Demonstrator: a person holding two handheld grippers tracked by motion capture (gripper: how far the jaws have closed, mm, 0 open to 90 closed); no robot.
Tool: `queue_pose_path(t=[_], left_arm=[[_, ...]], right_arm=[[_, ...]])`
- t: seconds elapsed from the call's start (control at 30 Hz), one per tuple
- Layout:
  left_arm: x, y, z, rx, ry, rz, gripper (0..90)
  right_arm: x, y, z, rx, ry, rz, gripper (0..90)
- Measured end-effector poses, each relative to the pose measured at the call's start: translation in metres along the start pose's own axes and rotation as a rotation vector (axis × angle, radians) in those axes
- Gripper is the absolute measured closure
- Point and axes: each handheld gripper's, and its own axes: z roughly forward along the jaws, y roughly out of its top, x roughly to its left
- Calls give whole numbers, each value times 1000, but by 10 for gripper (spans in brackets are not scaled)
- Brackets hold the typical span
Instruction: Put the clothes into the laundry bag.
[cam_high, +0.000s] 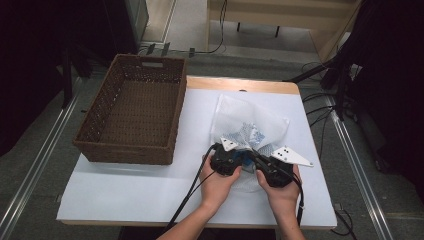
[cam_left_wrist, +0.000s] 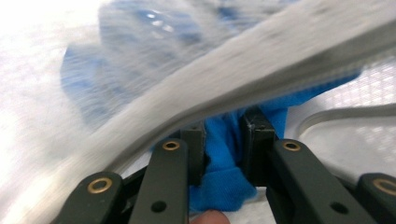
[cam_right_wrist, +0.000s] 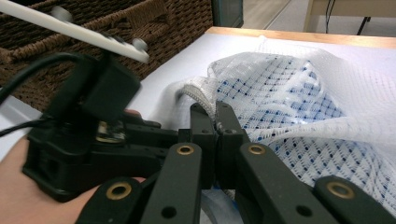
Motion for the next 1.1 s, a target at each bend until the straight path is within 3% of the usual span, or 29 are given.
queue_pose_path(t=[0.03,0.1,0.17,0.27,0.3,0.37,0.4,0.47,0.5,0.6,0.7,0.8,0.9,0.93,1.0,1.1], left_arm=[[-3,2,-2,-31,-23,-6,759],[-5,6,-1,-93,-17,-2,759],[0,11,6,-142,-12,-40,759],[8,17,14,-224,98,-68,757],[11,18,20,-212,130,-59,757],[15,18,33,-100,92,-62,731],[16,17,33,-74,68,-59,703],[15,16,24,-86,66,-31,642],[16,15,16,-84,32,-30,613],[17,9,4,-76,-1,-32,510],[16,2,6,-18,-3,-23,449],[9,6,15,31,59,1,384],[-4,14,27,50,114,30,284],[-5,15,31,43,111,25,261],[-8,16,40,34,130,-1,217],[-9,15,42,7,167,1,352]], right_arm=[[0,0,0,0,-1,2,900],[0,0,0,-6,-5,4,900],[0,0,0,-7,-11,5,900],[2,-1,0,-3,-16,6,900],[3,-1,0,1,-18,2,900],[4,-3,3,12,-21,-3,900],[3,-4,4,17,-26,-6,900],[0,-7,5,25,-38,-6,900],[-1,-8,6,25,-44,-2,900],[-7,-10,6,27,-53,20,900],[-7,-10,7,31,-56,24,900],[-5,-10,8,35,-51,22,900],[-4,-10,9,31,-47,19,900],[-4,-10,8,27,-81,16,900],[-12,-10,5,26,-101,51,900],[-22,-11,1,18,-78,102,900]])
